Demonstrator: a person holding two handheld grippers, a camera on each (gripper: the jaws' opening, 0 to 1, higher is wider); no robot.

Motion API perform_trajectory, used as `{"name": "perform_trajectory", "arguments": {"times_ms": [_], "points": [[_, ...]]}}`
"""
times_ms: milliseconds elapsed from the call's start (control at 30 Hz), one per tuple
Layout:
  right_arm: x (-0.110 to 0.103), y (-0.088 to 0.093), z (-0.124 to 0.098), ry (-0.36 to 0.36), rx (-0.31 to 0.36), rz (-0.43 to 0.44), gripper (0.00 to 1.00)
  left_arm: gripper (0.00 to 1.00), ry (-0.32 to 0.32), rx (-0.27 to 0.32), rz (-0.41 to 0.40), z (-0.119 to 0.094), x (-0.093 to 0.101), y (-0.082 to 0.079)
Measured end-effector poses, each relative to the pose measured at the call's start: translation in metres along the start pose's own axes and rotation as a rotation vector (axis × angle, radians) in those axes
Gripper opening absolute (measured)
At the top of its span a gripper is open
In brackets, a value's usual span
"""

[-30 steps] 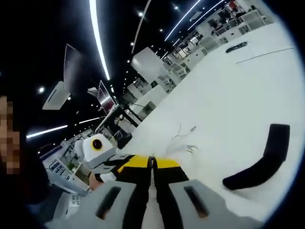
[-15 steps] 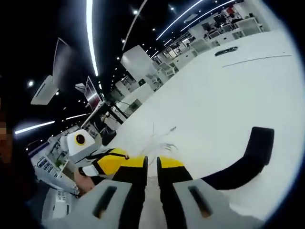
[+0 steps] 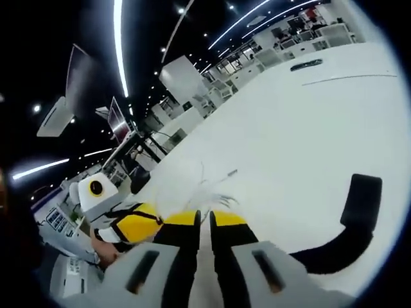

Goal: Peel open the Velcro strap on the desktop, arrange the wired earphones neatly onto it, and close the Velcro strap to secure them.

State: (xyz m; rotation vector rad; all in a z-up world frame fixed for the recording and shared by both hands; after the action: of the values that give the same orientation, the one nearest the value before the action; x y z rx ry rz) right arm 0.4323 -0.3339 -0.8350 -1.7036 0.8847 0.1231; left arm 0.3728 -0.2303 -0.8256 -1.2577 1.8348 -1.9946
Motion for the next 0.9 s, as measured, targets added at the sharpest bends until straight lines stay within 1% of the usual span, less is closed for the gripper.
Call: {"name": "perform_trajectory", "arguments": {"times_ms": [67,167,267,433,633,900], "points": [[0.0,-0.001,0.0,-0.004,0.003,-0.001,0.04,0.05,-0.002,-0.001,0.0,0.0,0.0,0.0],[-0.002,-0.002,-0.002,-0.029,0.016,0.005,0.04,0.05,-0.011,-0.002,-0.007,0.0,-0.003,0.0],[-0.006,-0.004,-0.003,-0.056,0.032,0.014,0.04,0.05,-0.015,0.0,-0.027,0.001,-0.005,0.0],[-0.011,-0.007,-0.007,-0.081,0.047,-0.009,0.04,0.06,-0.025,0.006,-0.064,0.002,-0.01,-0.004],[-0.017,-0.007,-0.008,-0.1,0.045,-0.031,0.04,0.08,-0.003,0.007,-0.12,0.003,-0.011,-0.006],[-0.022,-0.008,-0.01,-0.11,0.052,-0.031,0.04,0.1,0.024,-0.011,-0.116,0.005,-0.007,-0.005]]}}
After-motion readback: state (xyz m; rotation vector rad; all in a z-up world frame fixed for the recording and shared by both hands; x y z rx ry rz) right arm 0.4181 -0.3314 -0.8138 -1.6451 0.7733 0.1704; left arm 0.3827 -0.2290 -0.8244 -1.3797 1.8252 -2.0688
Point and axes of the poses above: the point that each gripper's makers call its tool centre point, and the gripper's own axes: z roughly forward along the fingers, x roughly to its right, y roughly out of its underside, the point moved 6 cm from there along -z, roughly backward along the fingers, and after that the axes turned 4 degrees about -z, right-handed, at the moved point
